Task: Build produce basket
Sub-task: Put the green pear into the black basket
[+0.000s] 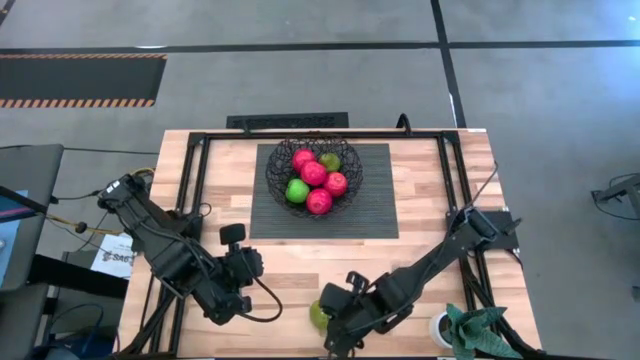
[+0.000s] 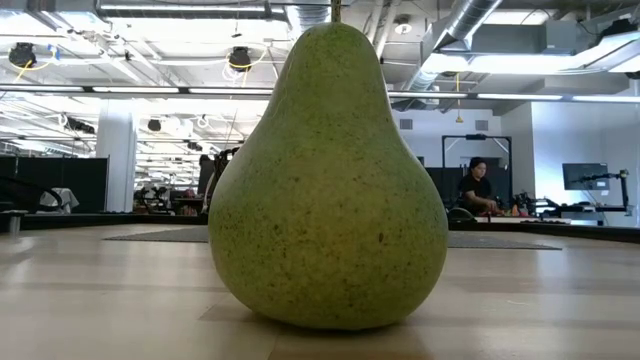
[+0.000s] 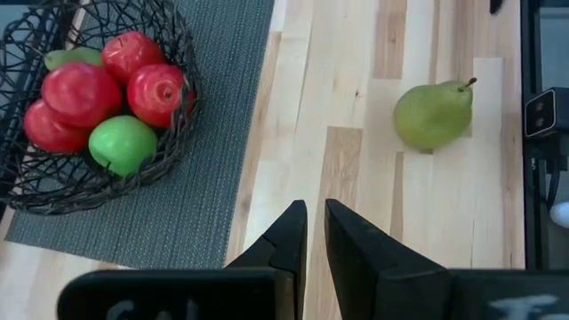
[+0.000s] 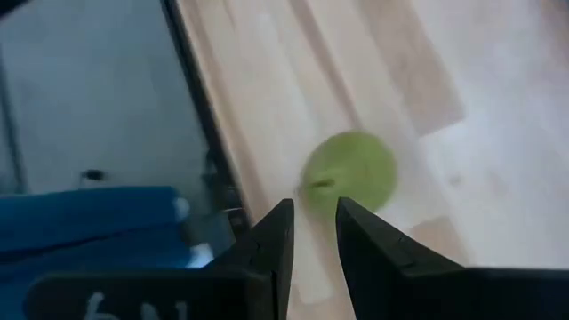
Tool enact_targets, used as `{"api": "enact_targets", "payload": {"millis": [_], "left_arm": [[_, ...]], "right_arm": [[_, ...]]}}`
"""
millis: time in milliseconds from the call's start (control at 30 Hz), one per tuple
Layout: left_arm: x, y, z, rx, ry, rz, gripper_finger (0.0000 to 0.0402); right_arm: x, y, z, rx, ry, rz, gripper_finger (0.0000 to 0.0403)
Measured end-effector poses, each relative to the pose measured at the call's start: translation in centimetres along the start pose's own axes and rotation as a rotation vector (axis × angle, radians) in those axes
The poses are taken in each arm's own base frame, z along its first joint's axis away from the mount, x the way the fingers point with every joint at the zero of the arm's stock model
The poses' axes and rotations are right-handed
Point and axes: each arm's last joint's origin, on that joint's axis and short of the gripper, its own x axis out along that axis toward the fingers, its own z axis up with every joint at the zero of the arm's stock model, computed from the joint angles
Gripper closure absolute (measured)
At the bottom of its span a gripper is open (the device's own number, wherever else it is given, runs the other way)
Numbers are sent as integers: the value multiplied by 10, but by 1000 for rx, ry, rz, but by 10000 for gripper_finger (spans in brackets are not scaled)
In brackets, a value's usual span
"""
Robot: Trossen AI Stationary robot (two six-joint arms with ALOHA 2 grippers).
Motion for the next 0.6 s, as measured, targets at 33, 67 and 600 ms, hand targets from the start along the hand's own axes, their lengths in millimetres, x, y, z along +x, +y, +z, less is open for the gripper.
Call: {"api": "enact_targets", "payload": {"millis": [33, 67, 600], "left_arm": [[0, 0, 0, 0, 0, -1, 371], [0, 0, 0, 0, -2, -1, 371], [0, 0, 1, 6, -19, 10, 371]], "right_arm": [[2, -1, 0, 18, 11, -5, 296], [4, -3, 0, 31, 27, -13, 296], [13, -25, 32, 41, 133, 61, 245]]}}
